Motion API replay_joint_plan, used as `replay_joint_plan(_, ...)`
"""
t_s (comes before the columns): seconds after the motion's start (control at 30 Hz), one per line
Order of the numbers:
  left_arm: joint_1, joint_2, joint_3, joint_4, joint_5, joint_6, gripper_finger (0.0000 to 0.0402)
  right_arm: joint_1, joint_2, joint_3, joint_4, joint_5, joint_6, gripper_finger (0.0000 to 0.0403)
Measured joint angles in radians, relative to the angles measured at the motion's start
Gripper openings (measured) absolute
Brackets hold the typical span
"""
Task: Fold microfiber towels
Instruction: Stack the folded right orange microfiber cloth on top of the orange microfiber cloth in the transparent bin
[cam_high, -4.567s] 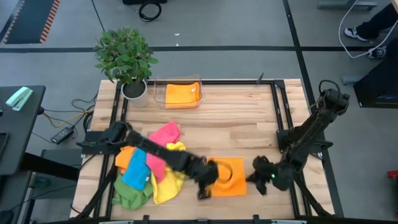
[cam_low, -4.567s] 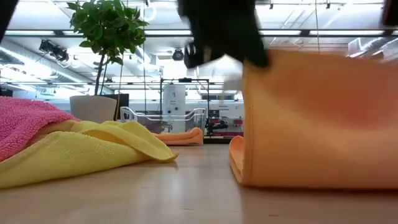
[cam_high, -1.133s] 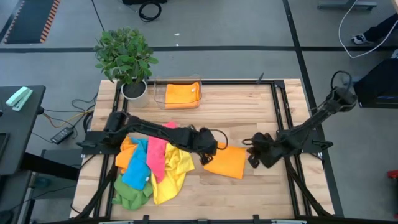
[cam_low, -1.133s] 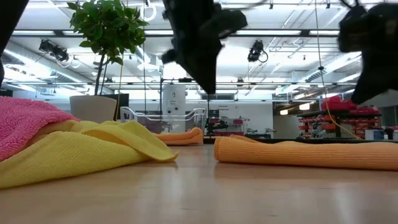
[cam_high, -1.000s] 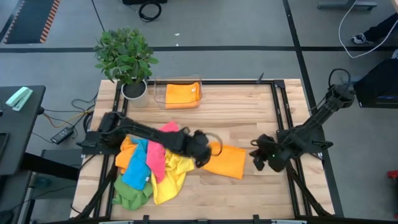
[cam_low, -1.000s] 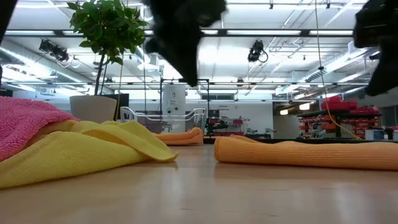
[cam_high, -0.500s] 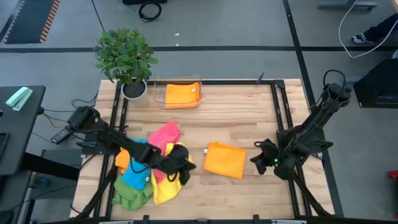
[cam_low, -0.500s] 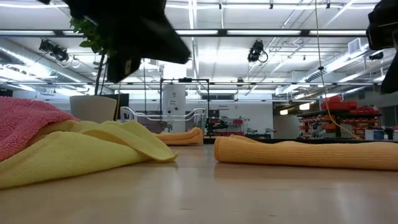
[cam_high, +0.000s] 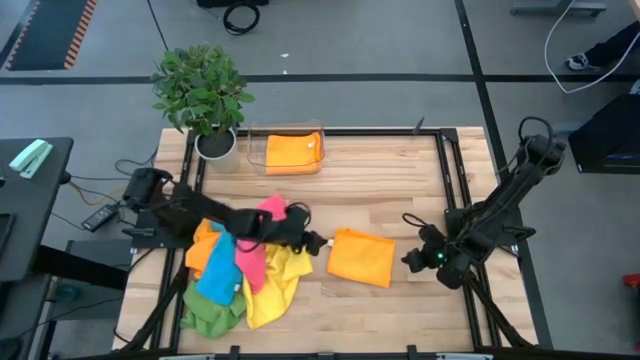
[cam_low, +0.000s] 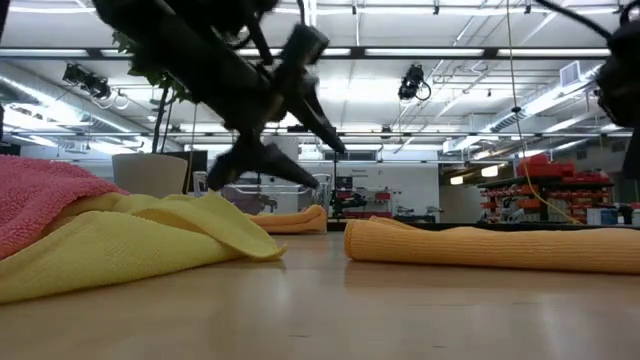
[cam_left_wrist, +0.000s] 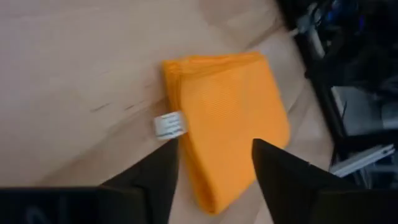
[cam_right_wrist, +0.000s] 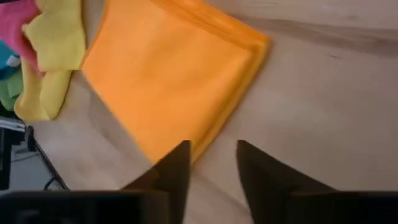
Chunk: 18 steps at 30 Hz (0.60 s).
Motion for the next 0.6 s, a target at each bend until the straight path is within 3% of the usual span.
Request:
replay_joint_plan(0.23,0.145,0.128,0.073,0.043,0.197,0.110,0.0263,-0.027,0.002,-0.180,0.256,0.081,0.019,0.0226)
replay_joint_plan(0.43,0.199,0.243,0.182,0.038,0.330,0.194,0.0257,-0.085,0.003,-0.275,0.475,0.083,-0.103,0.0238)
replay_joint_plan(0.6,0.206,0.302,0.214,0.026,0.341,0.197,0.0241,-0.122,0.003,-0.296,0.517,0.083,-0.165,0.0239)
